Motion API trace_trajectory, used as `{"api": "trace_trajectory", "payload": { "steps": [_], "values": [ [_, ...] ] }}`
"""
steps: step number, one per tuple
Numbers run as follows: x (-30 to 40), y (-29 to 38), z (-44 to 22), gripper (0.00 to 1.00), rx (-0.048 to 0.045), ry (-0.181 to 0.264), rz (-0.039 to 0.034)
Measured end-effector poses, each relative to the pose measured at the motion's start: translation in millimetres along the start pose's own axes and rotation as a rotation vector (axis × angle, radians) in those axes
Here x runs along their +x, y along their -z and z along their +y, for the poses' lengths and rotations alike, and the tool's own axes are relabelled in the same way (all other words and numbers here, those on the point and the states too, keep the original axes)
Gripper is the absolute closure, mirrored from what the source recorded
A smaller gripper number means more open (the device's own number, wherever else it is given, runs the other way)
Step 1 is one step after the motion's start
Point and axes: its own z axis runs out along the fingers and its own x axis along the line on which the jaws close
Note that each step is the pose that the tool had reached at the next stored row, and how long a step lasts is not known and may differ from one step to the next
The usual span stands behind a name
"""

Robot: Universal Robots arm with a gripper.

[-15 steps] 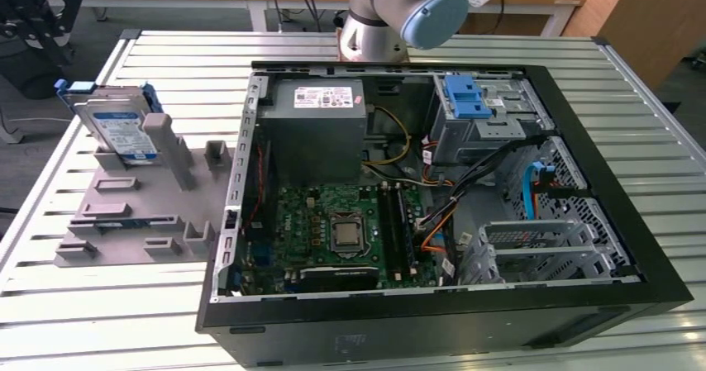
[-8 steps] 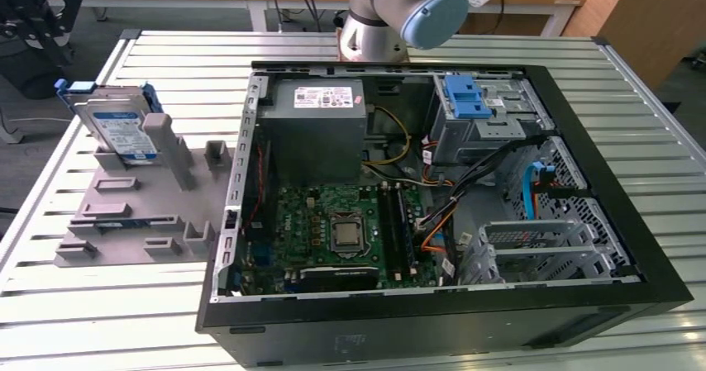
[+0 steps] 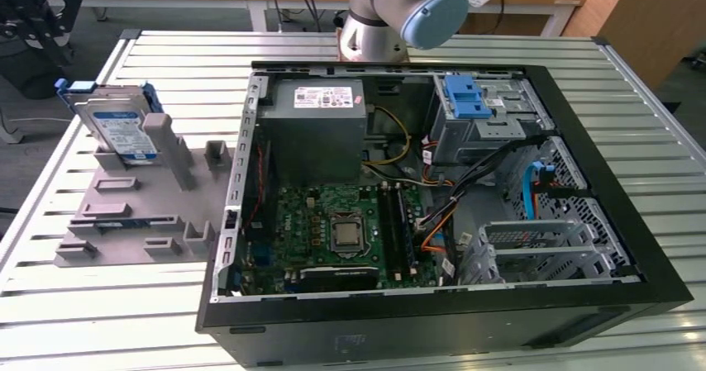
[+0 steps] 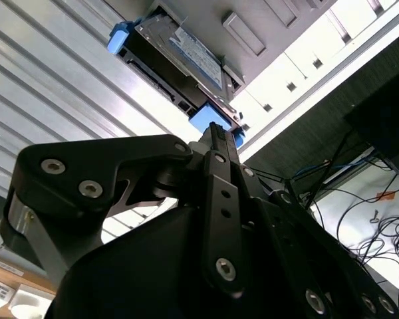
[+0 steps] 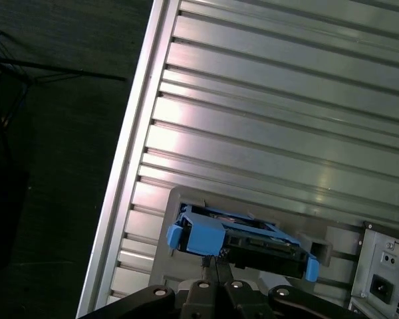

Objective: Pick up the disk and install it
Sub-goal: 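Pick up the disk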

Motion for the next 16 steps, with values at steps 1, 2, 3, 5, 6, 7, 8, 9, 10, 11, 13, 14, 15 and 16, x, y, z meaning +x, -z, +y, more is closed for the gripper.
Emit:
{"api": "trace_trajectory", "payload": {
  "steps": [1,2,3,5,6,7,8,9,10,11,13,14,15,16],
  "values": [
    [0.0,0.0,0.0,0.89,0.0,0.0,0.0],
    [0.0,0.0,0.0,0.89,0.0,0.0,0.0],
    [0.0,0.0,0.0,0.89,0.0,0.0,0.0],
    [0.0,0.0,0.0,0.89,0.0,0.0,0.0],
    [0.0,0.0,0.0,0.89,0.0,0.0,0.0],
    [0.0,0.0,0.0,0.89,0.0,0.0,0.0],
    [0.0,0.0,0.0,0.89,0.0,0.0,0.0],
    [0.0,0.0,0.0,0.89,0.0,0.0,0.0],
    [0.0,0.0,0.0,0.89,0.0,0.0,0.0],
    [0.0,0.0,0.0,0.89,0.0,0.001,0.0],
    [0.0,0.0,0.0,0.89,-0.0001,0.008,0.0004],
    [0.0,0.0,0.0,0.89,-0.0002,0.015,0.0007],
    [0.0,0.0,-0.1,0.89,-0.0003,0.022,0.001],
    [0.0,0.0,-0.1,0.89,-0.0004,0.029,0.0013]
  ]
}}
